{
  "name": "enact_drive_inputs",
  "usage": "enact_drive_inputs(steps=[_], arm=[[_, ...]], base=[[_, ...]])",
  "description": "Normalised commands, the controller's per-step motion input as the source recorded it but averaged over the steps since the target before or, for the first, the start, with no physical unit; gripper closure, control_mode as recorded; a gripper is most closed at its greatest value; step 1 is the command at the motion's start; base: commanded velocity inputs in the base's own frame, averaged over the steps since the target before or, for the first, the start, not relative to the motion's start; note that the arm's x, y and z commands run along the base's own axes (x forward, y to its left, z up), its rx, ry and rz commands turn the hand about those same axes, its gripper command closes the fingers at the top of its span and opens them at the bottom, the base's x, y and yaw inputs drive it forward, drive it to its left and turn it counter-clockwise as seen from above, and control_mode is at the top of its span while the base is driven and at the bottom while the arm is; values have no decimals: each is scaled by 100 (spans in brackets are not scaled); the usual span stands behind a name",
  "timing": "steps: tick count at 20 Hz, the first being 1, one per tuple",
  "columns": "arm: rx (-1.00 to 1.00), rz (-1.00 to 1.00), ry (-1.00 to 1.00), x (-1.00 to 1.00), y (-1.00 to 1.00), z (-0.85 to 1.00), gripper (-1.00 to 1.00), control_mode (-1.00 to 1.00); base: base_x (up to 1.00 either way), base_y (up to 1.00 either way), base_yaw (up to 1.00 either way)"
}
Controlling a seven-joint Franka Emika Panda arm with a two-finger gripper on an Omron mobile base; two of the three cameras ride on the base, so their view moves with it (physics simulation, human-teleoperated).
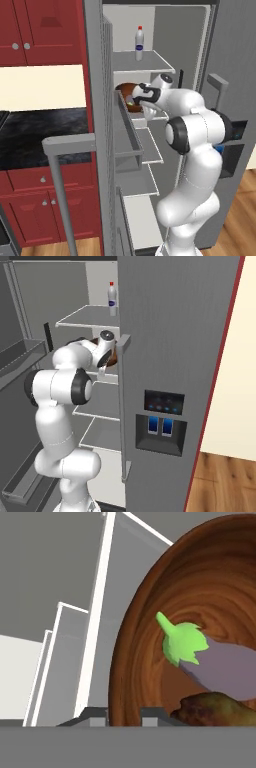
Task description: Pick the chicken drumstick and eggplant from their plates and place them in the bowl. Then put the bowl in the fridge.
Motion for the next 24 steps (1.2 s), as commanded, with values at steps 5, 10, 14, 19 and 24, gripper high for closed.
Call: enact_drive_inputs(steps=[5, 10, 14, 19, 24], arm=[[0, 0, 1, 30, 10, -9, 100, -100], [0, 0, 1, 15, 1, -16, -100, -100], [0, 0, 0, 7, 1, -10, -100, -100], [2, 0, 0, -6, 2, -1, -100, -100], [3, 0, -3, -24, 11, 0, -100, -100]], base=[[0, 0, 0], [0, 0, 0], [0, 0, 0], [0, 0, 0], [0, 0, 0]])
